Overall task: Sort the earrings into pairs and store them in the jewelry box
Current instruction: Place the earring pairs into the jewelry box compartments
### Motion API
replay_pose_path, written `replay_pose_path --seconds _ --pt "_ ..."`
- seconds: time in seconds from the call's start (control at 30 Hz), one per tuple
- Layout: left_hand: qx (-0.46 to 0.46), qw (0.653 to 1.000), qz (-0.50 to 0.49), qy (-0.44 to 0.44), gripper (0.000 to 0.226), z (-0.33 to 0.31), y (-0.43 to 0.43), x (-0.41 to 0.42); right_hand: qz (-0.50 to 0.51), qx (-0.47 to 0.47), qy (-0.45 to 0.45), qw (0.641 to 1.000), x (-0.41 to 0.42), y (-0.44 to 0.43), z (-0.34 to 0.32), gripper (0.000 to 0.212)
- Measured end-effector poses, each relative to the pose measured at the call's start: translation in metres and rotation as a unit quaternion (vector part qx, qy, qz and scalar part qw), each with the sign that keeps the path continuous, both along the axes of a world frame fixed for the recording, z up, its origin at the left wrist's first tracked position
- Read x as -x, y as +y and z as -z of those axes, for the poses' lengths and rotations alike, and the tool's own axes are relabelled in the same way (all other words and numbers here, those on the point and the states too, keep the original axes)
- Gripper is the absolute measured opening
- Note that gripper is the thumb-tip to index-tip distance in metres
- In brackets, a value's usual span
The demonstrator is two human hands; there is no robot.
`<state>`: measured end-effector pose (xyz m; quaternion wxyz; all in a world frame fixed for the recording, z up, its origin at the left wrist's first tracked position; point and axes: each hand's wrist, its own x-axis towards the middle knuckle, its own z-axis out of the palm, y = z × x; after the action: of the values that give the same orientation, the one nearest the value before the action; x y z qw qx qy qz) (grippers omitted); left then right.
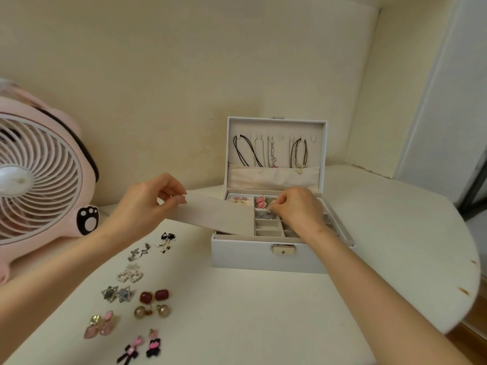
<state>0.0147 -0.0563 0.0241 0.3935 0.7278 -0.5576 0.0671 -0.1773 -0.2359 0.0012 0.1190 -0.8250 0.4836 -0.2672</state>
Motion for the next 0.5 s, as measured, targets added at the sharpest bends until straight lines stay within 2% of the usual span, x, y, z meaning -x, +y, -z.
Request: replay_pose_path --seconds 0.17,0.33,0.4,0.5 --pt "-0.005 1.0 -0.002 -0.001 0.015 0.003 0.002 0.001 0.01 0.013 0.026 1.0 -0.003 -0.002 0.003 0.015" --pt "0.006 0.999 -0.034 -0.008 0.009 0.001 0.002 -0.002 -0.01 0.021 0.042 0.999 -0.001 0.0 0.002 0.023" --pt "0.018 0.997 -0.072 0.003 0.008 0.002 0.006 -0.01 -0.005 0.057 0.013 0.998 0.004 0.006 -0.001 0.022" --pt "0.006 0.991 -0.13 0.017 0.004 0.006 0.013 -0.023 -0.022 0.104 -0.074 0.992 0.01 0.025 -0.011 0.02"
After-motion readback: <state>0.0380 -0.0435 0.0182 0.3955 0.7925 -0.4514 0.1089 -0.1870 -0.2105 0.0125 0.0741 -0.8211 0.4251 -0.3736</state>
